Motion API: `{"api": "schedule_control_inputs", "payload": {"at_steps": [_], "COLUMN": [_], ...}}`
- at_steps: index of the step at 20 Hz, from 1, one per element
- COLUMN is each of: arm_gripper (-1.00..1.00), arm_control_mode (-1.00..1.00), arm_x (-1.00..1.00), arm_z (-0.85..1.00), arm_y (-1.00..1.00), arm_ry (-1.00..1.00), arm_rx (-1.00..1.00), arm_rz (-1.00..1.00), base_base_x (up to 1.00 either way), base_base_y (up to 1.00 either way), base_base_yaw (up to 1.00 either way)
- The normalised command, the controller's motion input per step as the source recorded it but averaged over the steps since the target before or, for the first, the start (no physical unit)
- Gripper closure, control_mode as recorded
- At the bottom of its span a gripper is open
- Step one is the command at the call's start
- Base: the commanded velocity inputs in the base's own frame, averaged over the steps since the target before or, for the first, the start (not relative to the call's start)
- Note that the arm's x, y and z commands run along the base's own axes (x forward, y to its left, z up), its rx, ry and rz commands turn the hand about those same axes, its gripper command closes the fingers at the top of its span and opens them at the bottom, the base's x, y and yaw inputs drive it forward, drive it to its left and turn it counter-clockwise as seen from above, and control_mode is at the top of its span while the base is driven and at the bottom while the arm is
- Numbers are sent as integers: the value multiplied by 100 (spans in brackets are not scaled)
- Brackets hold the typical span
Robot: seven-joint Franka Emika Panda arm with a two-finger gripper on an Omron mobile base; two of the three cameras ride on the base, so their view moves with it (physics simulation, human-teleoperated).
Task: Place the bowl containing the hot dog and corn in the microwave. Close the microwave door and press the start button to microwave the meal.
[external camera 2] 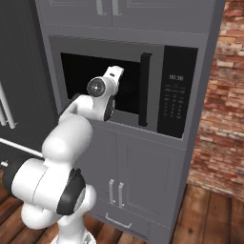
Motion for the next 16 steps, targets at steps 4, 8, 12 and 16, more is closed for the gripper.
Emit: {"api": "schedule_control_inputs", "payload": {"at_steps": [4,8,12,16], "arm_gripper": [-100,-100,-100,-100], "arm_control_mode": [-100,-100,-100,-100], "arm_x": [-19,-78,-100,-100], "arm_z": [17,63,17,0], "arm_y": [0,0,-16,-64], "arm_ry": [0,5,0,-2], "arm_rx": [-12,-11,-3,1], "arm_rz": [-4,0,0,0], "base_base_x": [0,0,0,0], "base_base_y": [0,0,0,0], "base_base_yaw": [0,0,0,0]}}
